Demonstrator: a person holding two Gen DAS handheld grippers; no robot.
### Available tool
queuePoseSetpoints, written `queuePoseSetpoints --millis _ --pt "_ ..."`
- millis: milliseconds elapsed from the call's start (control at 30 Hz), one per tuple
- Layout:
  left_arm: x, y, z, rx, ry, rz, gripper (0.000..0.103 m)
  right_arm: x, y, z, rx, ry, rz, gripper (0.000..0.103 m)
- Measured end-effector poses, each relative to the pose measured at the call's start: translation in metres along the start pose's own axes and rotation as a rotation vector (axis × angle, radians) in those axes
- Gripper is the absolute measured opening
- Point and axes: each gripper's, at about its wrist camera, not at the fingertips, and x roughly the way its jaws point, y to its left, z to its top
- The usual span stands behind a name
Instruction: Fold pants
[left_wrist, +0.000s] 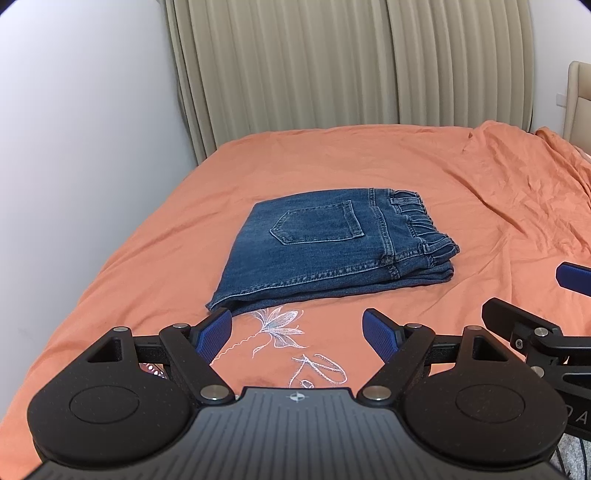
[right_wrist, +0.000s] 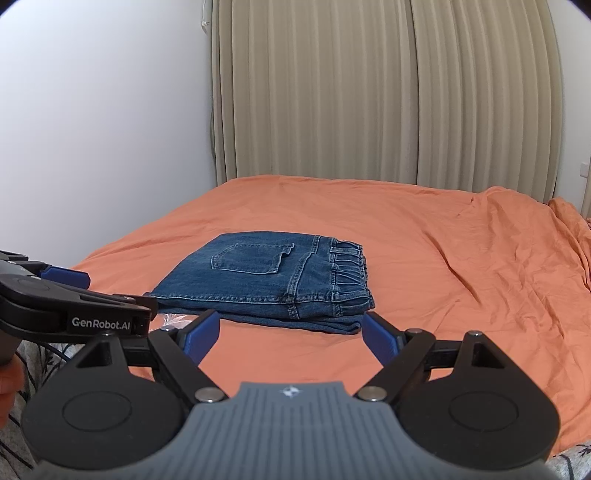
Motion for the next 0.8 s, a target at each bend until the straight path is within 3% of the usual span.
queuePoseSetpoints --millis 800 --pt "-0.0029 0.0029 -0.0009 -0.009 -0.002 0.005 0.094 0.0004 -0.0007 -0.0017 -0.004 -0.003 0.009 0.081"
